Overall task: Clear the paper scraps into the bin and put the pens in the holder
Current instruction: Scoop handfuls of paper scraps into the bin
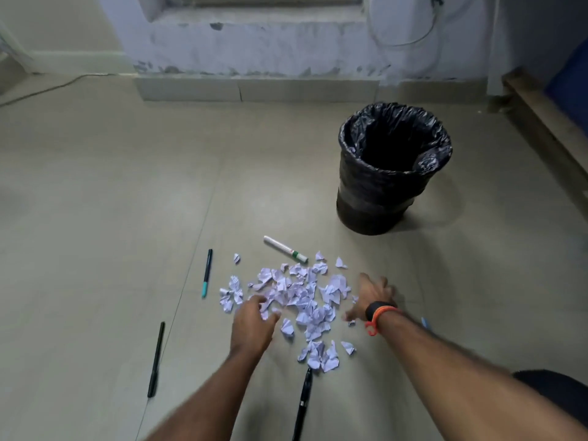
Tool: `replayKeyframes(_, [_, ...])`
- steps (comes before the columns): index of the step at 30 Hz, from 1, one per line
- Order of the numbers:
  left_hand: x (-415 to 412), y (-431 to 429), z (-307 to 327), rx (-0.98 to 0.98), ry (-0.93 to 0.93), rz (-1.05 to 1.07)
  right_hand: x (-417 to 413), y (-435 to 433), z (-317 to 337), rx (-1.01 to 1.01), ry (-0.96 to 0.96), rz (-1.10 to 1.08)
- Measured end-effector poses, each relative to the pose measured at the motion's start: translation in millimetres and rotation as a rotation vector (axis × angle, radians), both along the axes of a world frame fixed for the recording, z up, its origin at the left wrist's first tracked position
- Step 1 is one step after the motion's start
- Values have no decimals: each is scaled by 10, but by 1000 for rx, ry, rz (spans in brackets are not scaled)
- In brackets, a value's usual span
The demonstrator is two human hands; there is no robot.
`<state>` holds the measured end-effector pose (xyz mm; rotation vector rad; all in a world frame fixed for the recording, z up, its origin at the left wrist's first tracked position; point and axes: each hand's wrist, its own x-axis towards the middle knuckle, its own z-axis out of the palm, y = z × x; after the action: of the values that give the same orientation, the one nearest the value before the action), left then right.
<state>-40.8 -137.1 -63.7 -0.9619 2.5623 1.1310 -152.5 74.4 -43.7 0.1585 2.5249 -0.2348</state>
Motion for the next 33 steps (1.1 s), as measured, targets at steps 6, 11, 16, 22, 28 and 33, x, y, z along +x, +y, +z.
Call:
replayKeyframes(6, [209,34,-94,-197,-198,-29,-148,-175,-186,-84,-192,94])
replayKeyframes(11, [36,200,-149,-139,-295,-296,96,-356,-353,-241,-138,257])
replayKeyframes(16, [-37,282,-243,-141,-247,-391,251,-459,-482,-323,-129,218])
replayKeyframes(22, [-142,416,-303,-91,-63,-430,315,-513,-541,-384,14,211])
replayKeyframes(28, [-211,465,-273,-152,-35,-264,288,-442,-472,-391,43,123])
replayKeyframes(33, [-370,413,-75,-105,-41,-163,121,-412,-265,-476,-30,18])
